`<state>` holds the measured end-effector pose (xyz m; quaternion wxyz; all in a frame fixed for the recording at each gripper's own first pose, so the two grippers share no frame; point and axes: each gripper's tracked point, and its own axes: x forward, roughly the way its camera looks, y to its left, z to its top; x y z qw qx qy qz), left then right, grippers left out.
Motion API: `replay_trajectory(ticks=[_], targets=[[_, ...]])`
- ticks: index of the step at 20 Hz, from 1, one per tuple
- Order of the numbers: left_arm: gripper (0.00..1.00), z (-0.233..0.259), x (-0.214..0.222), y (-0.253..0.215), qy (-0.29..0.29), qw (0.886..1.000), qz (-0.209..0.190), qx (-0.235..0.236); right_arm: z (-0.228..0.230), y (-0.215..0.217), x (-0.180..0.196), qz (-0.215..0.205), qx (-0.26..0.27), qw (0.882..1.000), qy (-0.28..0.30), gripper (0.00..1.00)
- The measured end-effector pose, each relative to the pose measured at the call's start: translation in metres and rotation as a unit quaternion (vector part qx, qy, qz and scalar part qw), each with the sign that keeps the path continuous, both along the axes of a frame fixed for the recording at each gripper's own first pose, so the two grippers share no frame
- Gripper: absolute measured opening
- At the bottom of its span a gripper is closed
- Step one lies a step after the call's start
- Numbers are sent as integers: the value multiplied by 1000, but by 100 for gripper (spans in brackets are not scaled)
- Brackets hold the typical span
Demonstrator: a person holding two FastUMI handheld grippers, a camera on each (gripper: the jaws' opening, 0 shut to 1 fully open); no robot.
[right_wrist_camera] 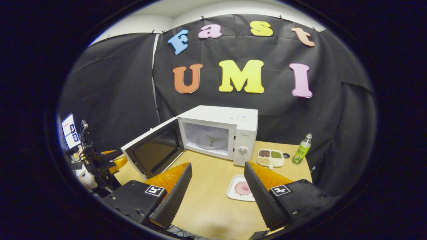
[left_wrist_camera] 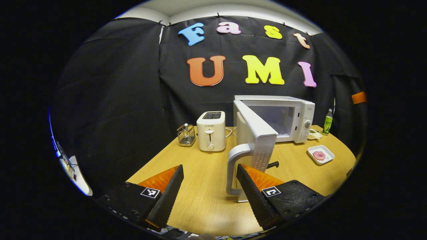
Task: Open the microwave oven with the left hand, put the food in, and close the microwave oven.
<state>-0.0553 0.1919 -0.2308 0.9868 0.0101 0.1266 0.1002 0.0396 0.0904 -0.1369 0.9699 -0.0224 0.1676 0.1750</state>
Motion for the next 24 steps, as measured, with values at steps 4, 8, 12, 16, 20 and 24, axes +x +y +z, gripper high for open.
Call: replay_trajectory(ticks=[4, 8, 12, 16, 20, 24], targets=[[95, 3, -15, -8, 2, 1000, 4, 5, -43, -25, 25, -15, -4, 999, 46, 100], [95, 16, -22, -43, -3, 1000, -11, -4, -104, -63, 57, -52, 9, 992, 116, 93], [95, 40, -14, -89, -18, 999, -36, -6, -165, -100, 89, -79, 35, 977, 193, 81], [95, 70, -1, -129, -35, 998, -54, 1, -215, -116, 119, -84, 75, 956, 272, 58], [95, 96, 13, -161, -46, 997, -63, 8, -244, -129, 148, -86, 85, 942, 314, 49], [95, 109, 19, -180, -36, 998, -52, 20, -265, -134, 169, -70, 85, 927, 359, 34]])
